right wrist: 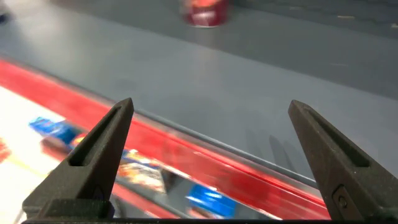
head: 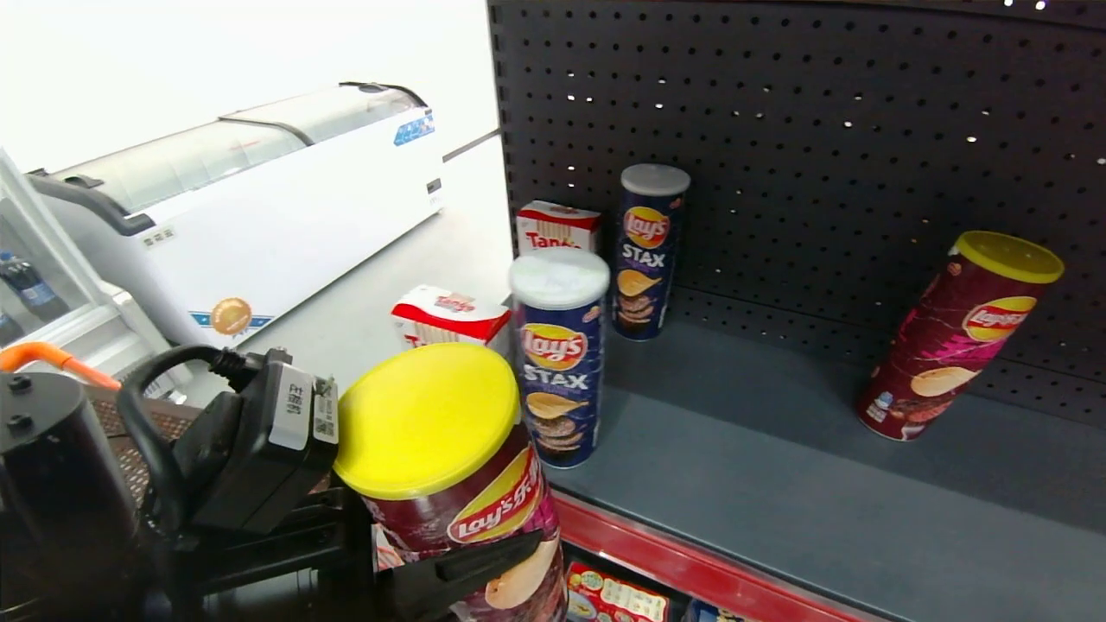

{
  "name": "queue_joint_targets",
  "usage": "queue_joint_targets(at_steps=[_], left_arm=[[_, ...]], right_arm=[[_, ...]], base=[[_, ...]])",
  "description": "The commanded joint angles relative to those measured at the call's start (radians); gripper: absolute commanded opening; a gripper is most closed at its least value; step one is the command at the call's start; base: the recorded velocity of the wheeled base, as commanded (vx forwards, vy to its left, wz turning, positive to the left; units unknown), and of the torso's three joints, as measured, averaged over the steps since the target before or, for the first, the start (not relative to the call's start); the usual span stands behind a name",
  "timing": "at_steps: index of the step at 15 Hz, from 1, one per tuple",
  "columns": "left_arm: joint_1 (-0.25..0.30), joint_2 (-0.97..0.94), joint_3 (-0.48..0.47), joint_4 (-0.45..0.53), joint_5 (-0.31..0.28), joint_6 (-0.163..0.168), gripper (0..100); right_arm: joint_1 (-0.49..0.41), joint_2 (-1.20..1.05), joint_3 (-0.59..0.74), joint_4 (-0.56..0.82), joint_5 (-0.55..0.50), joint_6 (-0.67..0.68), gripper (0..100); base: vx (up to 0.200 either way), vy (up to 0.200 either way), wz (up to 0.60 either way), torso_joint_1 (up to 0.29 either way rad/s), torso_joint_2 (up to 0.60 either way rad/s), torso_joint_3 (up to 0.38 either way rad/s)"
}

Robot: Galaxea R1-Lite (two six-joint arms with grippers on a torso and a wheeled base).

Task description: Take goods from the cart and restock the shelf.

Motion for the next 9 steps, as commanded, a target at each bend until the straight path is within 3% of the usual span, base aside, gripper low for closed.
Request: queue_joint_targets(at_steps=[1,6,9], left_arm=[[0.0,0.007,-0.002,0.001,-0.004,0.0,0],[0.003,0.014,-0.023,0.001,-0.004,0.0,0],[0.005,0.014,-0.023,0.001,-0.004,0.0,0]], right_arm=[[0.0,0.0,0.0,0.0,0.0,-0.001,100],[0.0,0.0,0.0,0.0,0.0,-0.001,100],[0.0,0.0,0.0,0.0,0.0,-0.001,100]], base=[[0.0,0.0,-0.6,0.017,0.0,-0.002],[0.0,0.0,-0.6,0.0,0.0,0.001],[0.0,0.0,0.0,0.0,0.0,0.0]])
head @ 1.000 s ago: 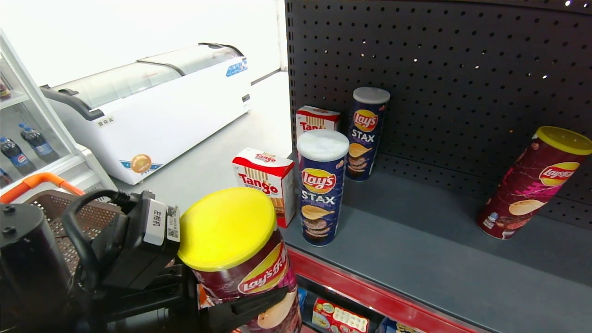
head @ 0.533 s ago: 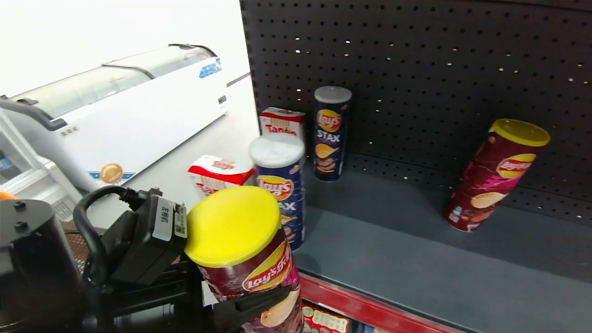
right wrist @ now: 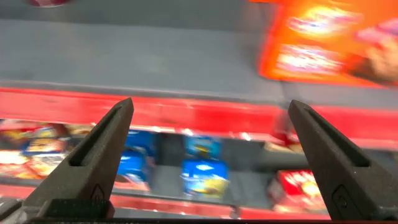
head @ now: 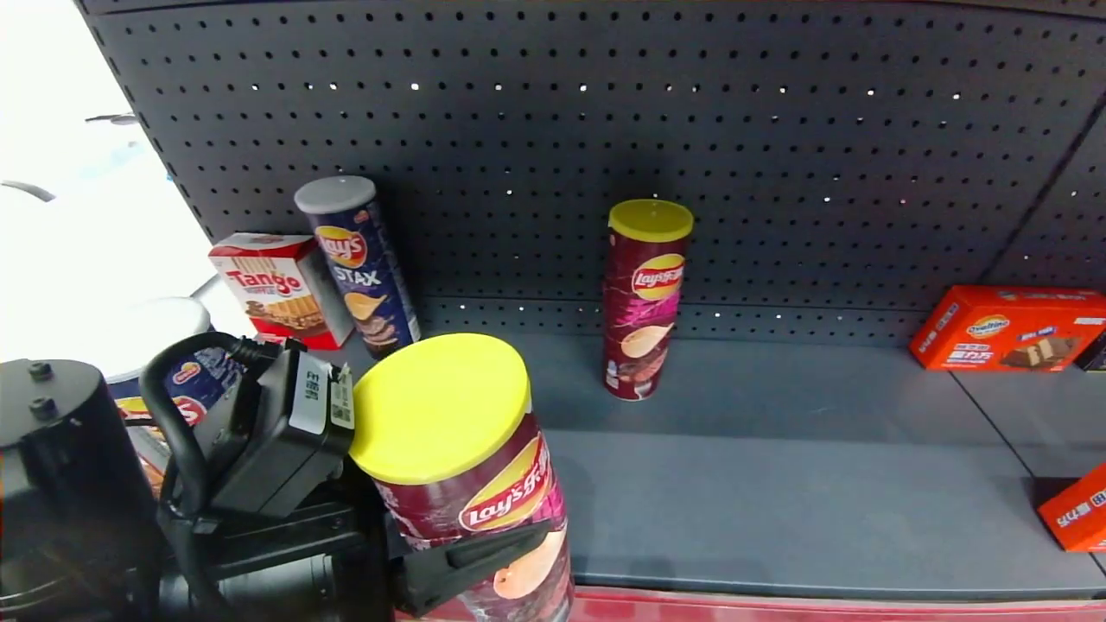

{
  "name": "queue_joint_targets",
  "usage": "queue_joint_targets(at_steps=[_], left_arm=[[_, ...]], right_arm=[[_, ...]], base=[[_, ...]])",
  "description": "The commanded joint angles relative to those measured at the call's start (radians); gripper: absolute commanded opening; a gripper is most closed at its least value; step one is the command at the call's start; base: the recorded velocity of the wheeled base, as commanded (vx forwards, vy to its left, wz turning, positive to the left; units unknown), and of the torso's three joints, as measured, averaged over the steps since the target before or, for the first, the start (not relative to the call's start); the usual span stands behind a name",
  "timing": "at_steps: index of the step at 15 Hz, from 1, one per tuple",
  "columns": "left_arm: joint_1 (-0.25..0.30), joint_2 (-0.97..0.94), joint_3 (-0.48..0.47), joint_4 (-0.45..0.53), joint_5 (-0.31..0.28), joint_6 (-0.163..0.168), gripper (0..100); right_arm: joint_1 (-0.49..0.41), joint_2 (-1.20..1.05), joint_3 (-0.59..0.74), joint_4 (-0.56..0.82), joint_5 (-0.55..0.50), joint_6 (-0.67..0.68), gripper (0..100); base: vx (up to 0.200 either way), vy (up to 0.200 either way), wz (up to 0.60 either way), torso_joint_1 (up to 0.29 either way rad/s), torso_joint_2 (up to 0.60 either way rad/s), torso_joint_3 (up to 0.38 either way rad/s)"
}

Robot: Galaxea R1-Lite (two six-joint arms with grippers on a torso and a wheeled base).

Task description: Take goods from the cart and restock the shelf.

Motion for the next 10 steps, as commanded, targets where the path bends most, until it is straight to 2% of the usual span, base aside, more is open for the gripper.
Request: queue_joint_targets(at_steps=[1,10], left_arm=[[0.004,0.0,0.0,-0.001,0.0,0.0,0],[0.009,0.003,-0.013,-0.001,-0.003,0.0,0]], right_arm=[[-0.001,0.0,0.0,0.0,0.001,0.0,100],[-0.001,0.0,0.0,0.0,0.001,0.0,100]], base=[[0.0,0.0,0.0,0.0,0.0,0.0],[0.0,0.0,0.0,0.0,0.0,0.0]])
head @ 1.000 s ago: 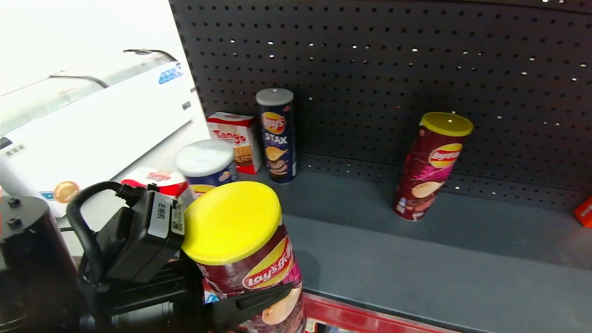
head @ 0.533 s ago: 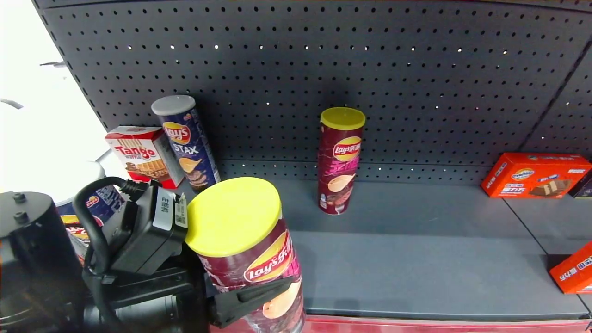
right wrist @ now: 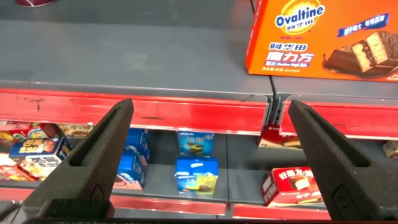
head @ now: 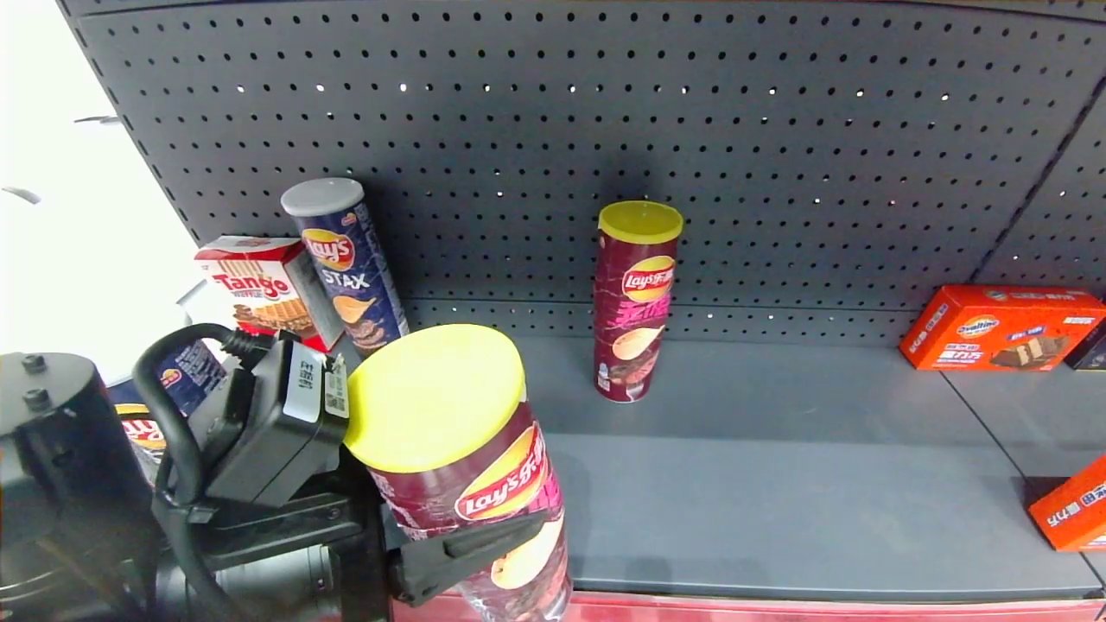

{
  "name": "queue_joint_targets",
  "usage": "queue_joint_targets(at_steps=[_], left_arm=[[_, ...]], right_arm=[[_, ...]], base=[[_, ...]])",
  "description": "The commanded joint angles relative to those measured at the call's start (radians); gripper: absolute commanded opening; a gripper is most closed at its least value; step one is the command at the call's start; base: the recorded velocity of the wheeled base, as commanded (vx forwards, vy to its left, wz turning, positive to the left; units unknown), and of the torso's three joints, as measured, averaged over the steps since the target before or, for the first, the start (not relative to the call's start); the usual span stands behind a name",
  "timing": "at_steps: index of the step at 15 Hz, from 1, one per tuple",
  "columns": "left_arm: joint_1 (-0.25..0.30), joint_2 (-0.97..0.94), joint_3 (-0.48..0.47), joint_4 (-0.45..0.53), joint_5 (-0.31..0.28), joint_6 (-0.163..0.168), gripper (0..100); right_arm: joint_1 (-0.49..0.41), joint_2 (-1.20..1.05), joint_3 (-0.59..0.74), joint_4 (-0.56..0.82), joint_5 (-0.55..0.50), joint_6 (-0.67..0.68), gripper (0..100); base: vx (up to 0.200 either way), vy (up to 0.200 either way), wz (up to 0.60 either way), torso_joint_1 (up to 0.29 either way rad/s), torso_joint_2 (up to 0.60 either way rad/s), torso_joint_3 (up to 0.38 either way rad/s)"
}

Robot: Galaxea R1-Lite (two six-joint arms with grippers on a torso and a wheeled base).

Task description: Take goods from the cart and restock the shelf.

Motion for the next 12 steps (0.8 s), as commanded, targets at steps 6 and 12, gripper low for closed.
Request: queue_joint_targets(at_steps=[6,12], left_arm=[[-0.01,0.04,-0.05,0.002,0.01,0.036,0],[0.005,0.059,-0.07,0.002,0.03,0.063,0]], right_arm=[[0.016,0.046,-0.003,0.006,0.002,-0.003,100],[0.104,0.477,-0.437,0.008,0.184,-0.005,100]], base=[[0.0,0.0,0.0,0.0,0.0,0.0],[0.0,0.0,0.0,0.0,0.0,0.0]])
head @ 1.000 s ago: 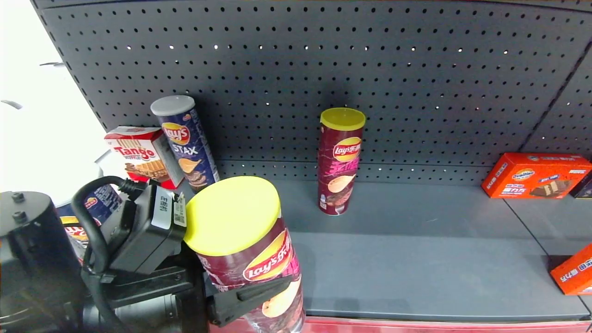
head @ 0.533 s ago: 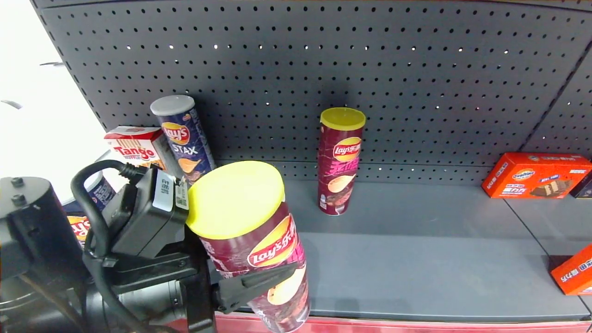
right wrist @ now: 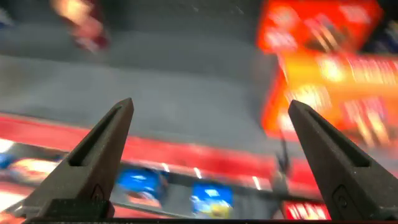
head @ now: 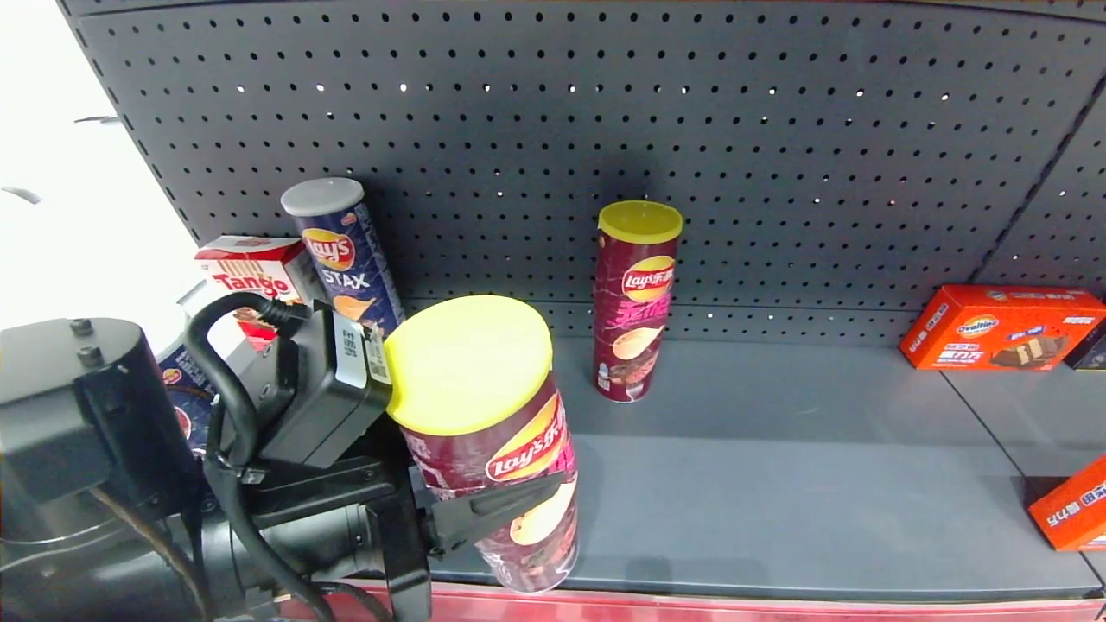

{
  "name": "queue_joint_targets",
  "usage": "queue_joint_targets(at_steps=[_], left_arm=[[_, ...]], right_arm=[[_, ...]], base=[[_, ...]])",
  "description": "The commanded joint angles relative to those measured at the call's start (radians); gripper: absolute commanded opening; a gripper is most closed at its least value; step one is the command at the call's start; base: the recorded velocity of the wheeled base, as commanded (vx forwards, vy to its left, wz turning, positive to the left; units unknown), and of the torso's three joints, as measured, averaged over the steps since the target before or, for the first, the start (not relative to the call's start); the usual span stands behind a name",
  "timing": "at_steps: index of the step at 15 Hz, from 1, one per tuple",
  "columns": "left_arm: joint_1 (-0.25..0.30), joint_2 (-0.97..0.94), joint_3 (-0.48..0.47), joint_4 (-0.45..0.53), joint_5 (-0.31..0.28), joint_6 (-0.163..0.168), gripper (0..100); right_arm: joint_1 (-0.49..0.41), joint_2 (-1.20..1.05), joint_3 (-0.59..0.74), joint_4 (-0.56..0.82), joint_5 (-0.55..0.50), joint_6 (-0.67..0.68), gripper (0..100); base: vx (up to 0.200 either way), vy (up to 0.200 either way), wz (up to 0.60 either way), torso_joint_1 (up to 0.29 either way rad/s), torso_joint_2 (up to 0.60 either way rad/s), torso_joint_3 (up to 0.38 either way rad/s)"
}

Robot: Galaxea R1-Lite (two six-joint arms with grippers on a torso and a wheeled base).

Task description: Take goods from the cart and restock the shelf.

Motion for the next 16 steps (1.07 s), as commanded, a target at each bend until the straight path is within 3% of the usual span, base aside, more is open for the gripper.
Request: queue_joint_targets(at_steps=[1,3,6,11,14,16], left_arm=[[0.002,0.004,-0.006,-0.001,0.0,0.0,0],[0.003,0.002,-0.013,-0.001,0.0,0.0,0],[0.041,0.008,-0.04,-0.001,-0.004,0.0,0],[0.08,0.007,-0.049,-0.001,-0.007,-0.002,0],[0.106,0.005,-0.05,-0.001,-0.024,-0.002,0],[0.106,0.005,-0.047,-0.001,-0.024,-0.002,0]], right_arm=[[0.077,0.284,-0.185,0.009,0.082,-0.004,100],[0.149,0.393,-0.24,-0.008,0.138,-0.014,100],[0.293,0.6,-0.271,-0.15,0.141,-0.019,100],[0.356,0.856,-0.409,-0.202,0.167,-0.073,100],[0.358,1.137,-0.466,-0.494,0.384,-0.163,100],[0.358,1.242,-0.484,-0.607,0.559,-0.171,100]], base=[[0.0,0.0,0.0,0.0,0.0,0.0],[0.0,0.0,0.0,0.0,0.0,0.0],[0.0,0.0,0.0,0.0,0.0,0.0],[0.0,0.0,0.0,0.0,0.0,0.0],[0.0,0.0,0.0,0.0,0.0,0.0],[0.0,0.0,0.0,0.0,0.0,0.0]])
